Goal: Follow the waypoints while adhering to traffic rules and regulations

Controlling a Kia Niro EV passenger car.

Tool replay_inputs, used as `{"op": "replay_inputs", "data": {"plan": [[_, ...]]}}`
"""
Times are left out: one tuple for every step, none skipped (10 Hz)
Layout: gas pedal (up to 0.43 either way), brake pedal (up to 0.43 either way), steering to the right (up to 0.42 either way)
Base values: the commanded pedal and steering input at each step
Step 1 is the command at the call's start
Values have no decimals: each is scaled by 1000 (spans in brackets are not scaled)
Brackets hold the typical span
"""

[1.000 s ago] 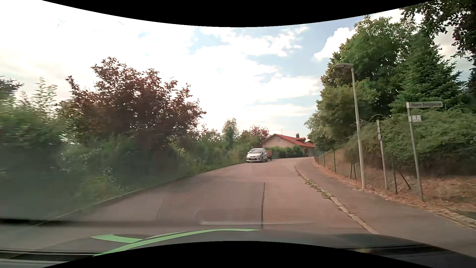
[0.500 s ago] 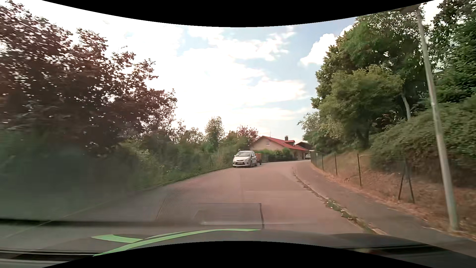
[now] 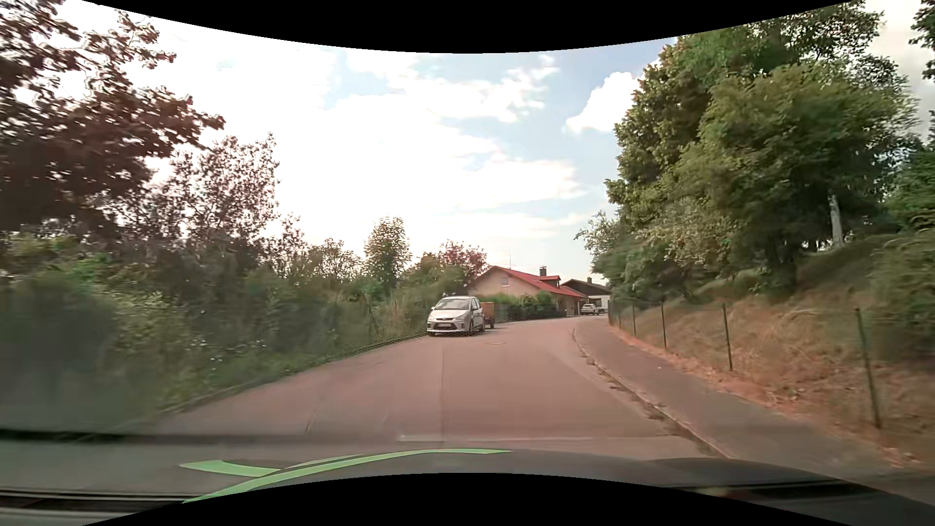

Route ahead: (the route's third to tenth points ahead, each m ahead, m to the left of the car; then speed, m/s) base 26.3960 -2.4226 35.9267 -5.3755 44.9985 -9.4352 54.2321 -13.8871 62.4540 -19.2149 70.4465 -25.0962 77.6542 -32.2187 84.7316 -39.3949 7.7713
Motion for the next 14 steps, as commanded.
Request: {"op": "replay_inputs", "data": {"plan": [[157, 0, 48], [157, 0, 48], [157, 0, 48], [157, 0, 48], [157, 0, 48], [157, 0, 48], [157, 0, 50], [157, 0, 55], [157, 0, 63], [157, 0, 67], [157, 0, 70], [157, 0, 72], [157, 0, 72], [157, 0, 71]]}}
